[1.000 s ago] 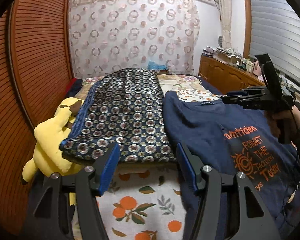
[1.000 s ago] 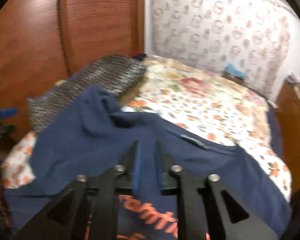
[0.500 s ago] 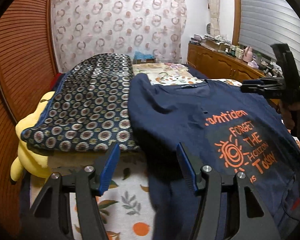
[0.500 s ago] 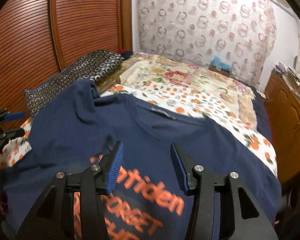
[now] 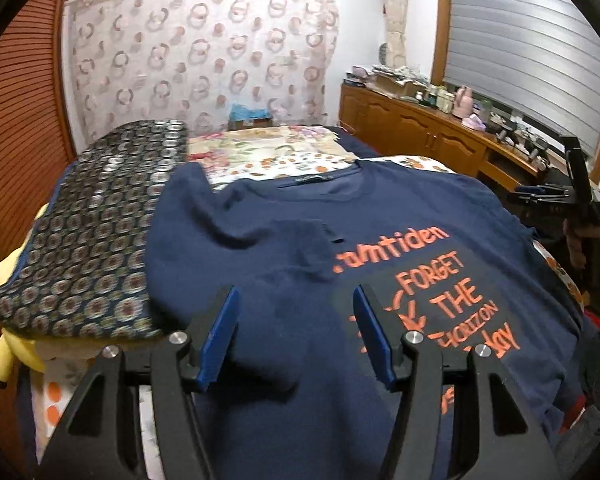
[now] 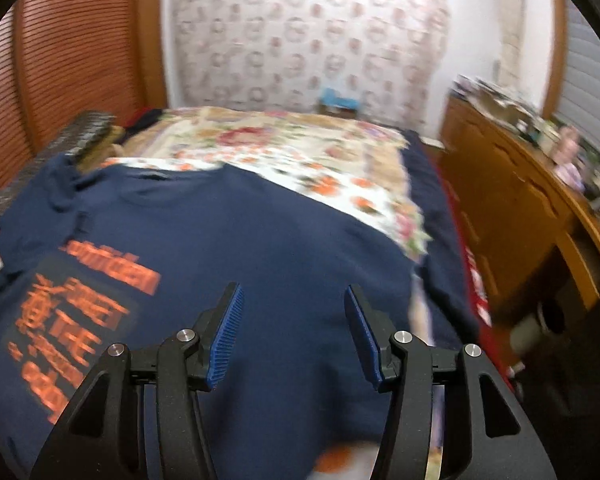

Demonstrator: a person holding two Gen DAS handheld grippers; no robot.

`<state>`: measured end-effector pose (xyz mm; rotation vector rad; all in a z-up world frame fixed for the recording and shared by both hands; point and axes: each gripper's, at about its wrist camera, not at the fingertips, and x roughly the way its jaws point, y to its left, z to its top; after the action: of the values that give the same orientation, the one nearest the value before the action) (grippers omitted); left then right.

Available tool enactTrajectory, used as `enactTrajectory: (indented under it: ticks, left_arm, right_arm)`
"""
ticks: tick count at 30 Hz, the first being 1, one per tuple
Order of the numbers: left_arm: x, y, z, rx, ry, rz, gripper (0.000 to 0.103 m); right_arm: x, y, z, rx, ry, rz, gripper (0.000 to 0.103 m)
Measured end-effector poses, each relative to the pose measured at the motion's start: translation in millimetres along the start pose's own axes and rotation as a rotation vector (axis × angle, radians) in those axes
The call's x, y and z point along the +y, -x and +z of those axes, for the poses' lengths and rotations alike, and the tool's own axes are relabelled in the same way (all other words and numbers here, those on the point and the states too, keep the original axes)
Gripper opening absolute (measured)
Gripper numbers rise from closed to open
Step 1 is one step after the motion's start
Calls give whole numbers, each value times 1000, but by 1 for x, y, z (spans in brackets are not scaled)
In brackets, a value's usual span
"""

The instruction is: Fold small clothes

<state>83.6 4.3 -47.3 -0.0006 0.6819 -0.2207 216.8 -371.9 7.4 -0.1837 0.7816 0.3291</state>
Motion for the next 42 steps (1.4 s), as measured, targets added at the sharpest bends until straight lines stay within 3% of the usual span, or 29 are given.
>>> enactTrajectory:
  ticks: [8,19,22,24,30,36,42]
  left_arm:
    - [-38,-46,7,103,-68,-38,58]
    - [-54,-78,3,206,-109,-37,58]
    - [-55,-79,4,206,-113,-37,59]
    - [-56,-79,4,206,-116,-37,59]
    - [-57,-80,4,207,-117,-35,62]
    - [-57,-83,6,208,-116,-31,65]
    - [-57,-84,5,208,-116,-21,69]
  right_arm:
    - [-48,-7,-29,66,-91,-43,53]
    - [-68,-11,-50,111,-172,30,53]
    - [-69,-9,-53,108,-188,67,40]
    - [-66,-7,-53,102,-176,76,25]
    - [-56,-1,-50,80,-113,24,2]
    - [-48,15,-39,0,-84,17,0]
    - [-30,35,-15,-89,-46,67,0]
